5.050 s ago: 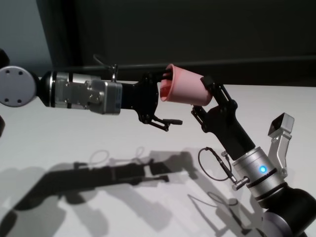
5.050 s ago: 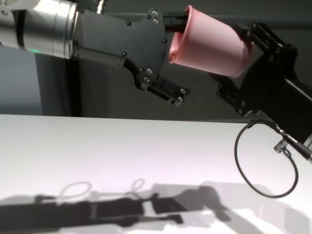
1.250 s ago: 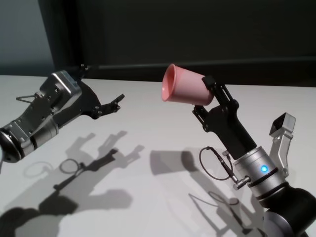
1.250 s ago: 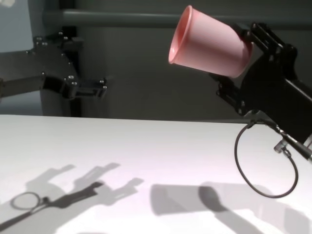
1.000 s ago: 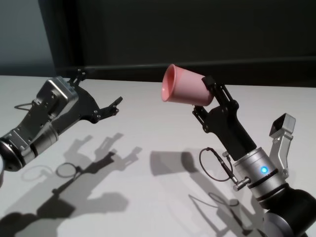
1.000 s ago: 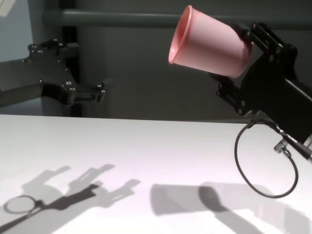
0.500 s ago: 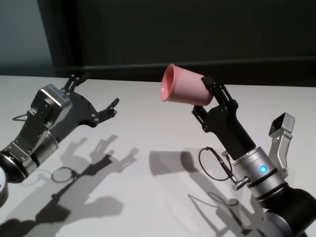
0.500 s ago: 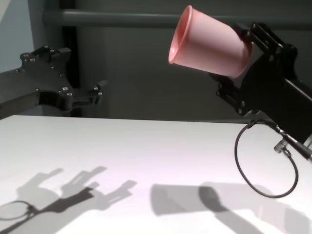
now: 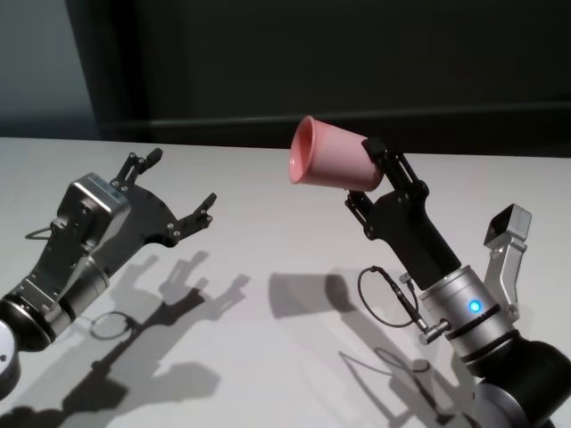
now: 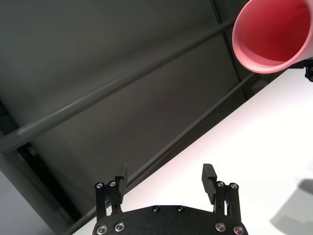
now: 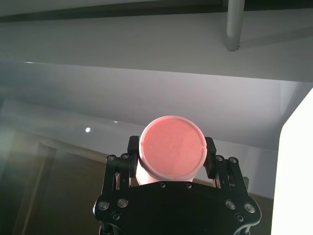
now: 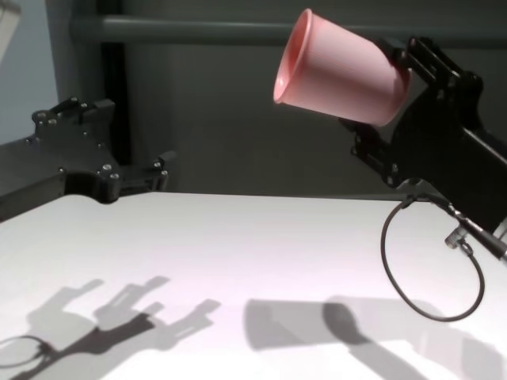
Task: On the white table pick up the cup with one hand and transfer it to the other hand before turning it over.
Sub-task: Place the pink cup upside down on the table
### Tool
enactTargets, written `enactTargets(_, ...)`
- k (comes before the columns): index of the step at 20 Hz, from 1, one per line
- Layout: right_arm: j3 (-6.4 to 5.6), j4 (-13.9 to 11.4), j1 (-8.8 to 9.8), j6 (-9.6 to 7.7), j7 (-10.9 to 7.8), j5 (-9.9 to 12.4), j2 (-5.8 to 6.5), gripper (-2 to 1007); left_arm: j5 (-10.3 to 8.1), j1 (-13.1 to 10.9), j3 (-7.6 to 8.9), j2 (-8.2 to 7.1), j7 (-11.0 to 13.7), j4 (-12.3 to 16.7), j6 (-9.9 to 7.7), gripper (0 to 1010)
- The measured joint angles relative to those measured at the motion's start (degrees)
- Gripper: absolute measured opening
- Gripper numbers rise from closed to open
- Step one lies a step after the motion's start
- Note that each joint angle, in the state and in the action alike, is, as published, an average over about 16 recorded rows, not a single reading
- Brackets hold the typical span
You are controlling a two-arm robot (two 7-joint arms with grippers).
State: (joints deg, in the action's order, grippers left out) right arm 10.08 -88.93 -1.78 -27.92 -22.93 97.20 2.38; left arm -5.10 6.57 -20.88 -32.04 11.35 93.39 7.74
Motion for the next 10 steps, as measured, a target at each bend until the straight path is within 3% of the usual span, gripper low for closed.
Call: enactTargets(10,0.00,0.0,0.00,0.00,0.00,0.0,0.00,751,0.14,-1.8,0.43,1.35,1.3,-1.0,1.29,1001)
